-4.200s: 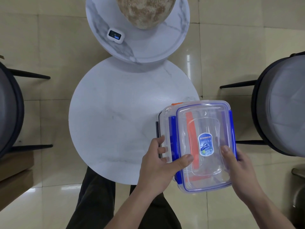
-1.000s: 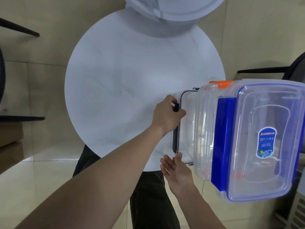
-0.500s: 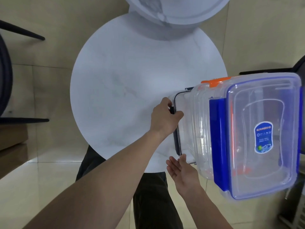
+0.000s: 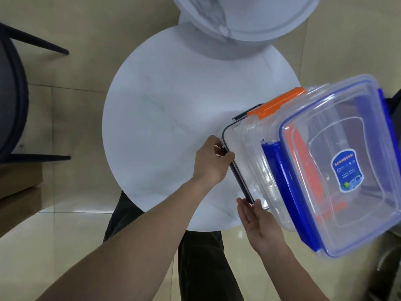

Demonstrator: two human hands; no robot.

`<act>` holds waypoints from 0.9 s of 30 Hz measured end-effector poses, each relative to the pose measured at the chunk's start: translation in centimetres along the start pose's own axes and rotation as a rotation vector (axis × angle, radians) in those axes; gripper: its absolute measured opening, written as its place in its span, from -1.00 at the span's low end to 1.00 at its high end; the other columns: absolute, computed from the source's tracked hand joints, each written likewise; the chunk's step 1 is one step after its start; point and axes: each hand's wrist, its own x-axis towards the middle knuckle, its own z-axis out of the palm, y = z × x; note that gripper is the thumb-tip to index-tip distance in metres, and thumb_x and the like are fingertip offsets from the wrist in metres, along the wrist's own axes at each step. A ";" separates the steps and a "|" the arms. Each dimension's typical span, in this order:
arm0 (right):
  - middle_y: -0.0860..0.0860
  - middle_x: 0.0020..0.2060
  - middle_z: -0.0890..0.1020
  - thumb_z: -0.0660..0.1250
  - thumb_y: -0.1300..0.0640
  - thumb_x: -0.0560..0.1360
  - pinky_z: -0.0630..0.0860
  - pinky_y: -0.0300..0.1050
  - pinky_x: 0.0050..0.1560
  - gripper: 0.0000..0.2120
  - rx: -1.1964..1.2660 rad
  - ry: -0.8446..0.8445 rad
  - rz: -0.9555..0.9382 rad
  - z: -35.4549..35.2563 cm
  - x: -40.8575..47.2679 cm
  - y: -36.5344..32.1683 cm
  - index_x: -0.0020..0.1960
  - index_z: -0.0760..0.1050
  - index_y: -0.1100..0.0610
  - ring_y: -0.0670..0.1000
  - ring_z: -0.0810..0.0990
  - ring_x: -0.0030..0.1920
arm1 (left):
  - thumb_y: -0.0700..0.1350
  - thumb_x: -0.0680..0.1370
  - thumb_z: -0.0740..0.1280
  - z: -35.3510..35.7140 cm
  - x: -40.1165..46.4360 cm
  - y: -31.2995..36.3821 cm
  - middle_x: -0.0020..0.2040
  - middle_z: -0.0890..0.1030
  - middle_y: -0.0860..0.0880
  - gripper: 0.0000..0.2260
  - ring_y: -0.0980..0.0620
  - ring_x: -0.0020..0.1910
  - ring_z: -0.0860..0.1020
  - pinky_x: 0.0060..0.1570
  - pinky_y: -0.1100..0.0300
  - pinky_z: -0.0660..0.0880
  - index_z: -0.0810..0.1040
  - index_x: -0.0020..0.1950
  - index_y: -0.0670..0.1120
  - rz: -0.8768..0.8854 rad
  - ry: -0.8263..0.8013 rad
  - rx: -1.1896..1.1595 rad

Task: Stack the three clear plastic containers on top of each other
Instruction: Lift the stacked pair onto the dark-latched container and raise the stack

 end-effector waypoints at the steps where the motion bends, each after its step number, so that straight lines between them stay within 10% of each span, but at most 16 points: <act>1: 0.30 0.32 0.57 0.25 0.20 0.67 0.49 0.18 0.35 -0.67 0.028 0.001 -0.007 0.1 0.0 -0.1 0.40 0.39 0.26 0.26 0.60 0.28 | -0.12 0.48 0.48 0.0 0.1 0.0 -0.21 0.60 0.04 -0.82 -0.06 -0.21 0.65 -0.13 -0.14 0.69 0.50 -0.03 -0.05 -0.004 0.000 -0.007; 15: 0.31 0.34 0.55 0.23 0.20 0.69 0.66 0.08 0.05 -0.63 0.047 -0.028 -0.171 2.8 -0.5 -0.7 0.46 0.35 0.28 0.28 0.61 0.28 | -0.05 0.47 0.54 -0.9 1.0 0.0 -0.05 0.61 0.08 -0.71 -0.03 -0.09 0.68 -0.05 -0.07 0.69 0.49 0.05 -0.04 -0.006 0.063 -0.033; 21: 0.33 0.31 0.57 0.25 0.24 0.67 0.65 0.05 -0.03 -0.70 -0.037 -0.032 -0.231 3.5 -0.6 -0.9 0.38 0.42 0.29 0.31 0.62 0.24 | -0.09 0.45 0.58 -1.6 0.8 0.6 0.04 0.56 0.10 -0.33 0.18 -0.12 0.64 -0.19 0.29 0.64 0.29 0.42 0.13 0.130 0.090 -0.013; 27: 0.35 0.34 0.53 0.22 0.24 0.68 0.62 0.02 -0.03 -0.80 -0.061 -0.051 -0.272 3.5 -1.0 -1.0 0.28 0.44 0.23 0.29 0.60 0.17 | -0.07 0.44 0.60 -1.7 0.8 0.4 0.13 0.60 0.07 -0.39 0.20 -0.11 0.65 -0.27 0.48 0.56 0.37 0.37 0.18 0.190 0.099 -0.020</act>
